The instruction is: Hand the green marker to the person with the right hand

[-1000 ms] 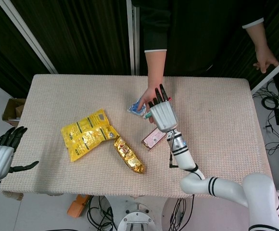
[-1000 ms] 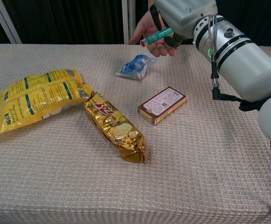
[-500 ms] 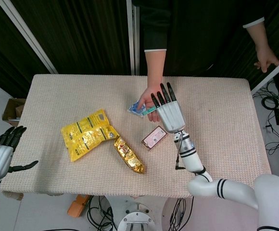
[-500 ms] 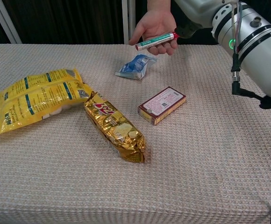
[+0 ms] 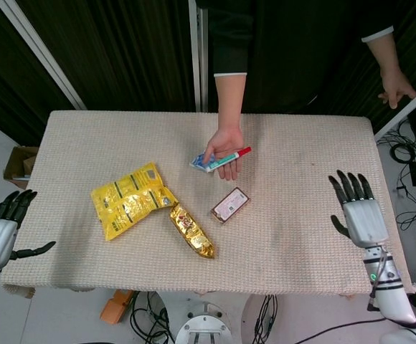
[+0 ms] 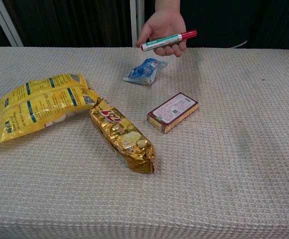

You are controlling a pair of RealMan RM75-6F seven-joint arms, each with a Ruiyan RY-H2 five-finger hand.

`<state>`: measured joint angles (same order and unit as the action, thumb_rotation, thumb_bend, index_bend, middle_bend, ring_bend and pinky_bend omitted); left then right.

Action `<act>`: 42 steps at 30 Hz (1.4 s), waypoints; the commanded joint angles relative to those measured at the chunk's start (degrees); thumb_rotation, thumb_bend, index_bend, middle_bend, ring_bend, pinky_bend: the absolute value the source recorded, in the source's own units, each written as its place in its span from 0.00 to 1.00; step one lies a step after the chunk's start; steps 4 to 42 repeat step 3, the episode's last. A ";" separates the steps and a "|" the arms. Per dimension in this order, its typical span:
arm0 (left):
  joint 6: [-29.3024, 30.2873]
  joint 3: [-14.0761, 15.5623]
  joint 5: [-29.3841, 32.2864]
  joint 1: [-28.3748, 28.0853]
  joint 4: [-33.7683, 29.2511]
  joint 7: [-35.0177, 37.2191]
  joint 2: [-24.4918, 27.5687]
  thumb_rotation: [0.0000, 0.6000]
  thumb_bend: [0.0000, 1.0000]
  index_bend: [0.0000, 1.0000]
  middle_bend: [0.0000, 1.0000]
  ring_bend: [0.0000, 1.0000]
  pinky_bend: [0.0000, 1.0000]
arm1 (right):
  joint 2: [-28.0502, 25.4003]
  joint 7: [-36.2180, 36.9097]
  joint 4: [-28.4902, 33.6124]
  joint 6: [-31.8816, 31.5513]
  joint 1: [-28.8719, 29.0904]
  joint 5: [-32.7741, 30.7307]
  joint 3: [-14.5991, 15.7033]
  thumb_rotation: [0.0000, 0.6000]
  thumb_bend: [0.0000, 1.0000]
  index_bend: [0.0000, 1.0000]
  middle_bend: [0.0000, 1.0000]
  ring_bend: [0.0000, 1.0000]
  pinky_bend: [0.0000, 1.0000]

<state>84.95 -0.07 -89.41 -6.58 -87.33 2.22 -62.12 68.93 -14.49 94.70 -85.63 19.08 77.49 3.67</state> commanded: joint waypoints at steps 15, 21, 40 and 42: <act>-0.15 0.11 0.20 0.18 -0.09 -0.87 -0.51 0.51 0.00 0.04 0.06 0.07 0.21 | -2.30 5.64 -2.62 -2.98 -7.45 -0.13 3.09 1.00 0.21 0.00 0.00 0.00 0.00; -0.15 0.11 0.20 0.18 -0.09 -0.87 -0.51 0.51 0.00 0.04 0.06 0.07 0.21 | -2.30 5.64 -2.62 -2.98 -7.45 -0.13 3.09 1.00 0.21 0.00 0.00 0.00 0.00; -0.15 0.11 0.20 0.18 -0.09 -0.87 -0.51 0.51 0.00 0.04 0.06 0.07 0.21 | -2.30 5.64 -2.62 -2.98 -7.45 -0.13 3.09 1.00 0.21 0.00 0.00 0.00 0.00; -0.15 0.11 0.20 0.18 -0.09 -0.87 -0.51 0.51 0.00 0.04 0.06 0.07 0.21 | -2.30 5.64 -2.62 -2.98 -7.45 -0.13 3.09 1.00 0.21 0.00 0.00 0.00 0.00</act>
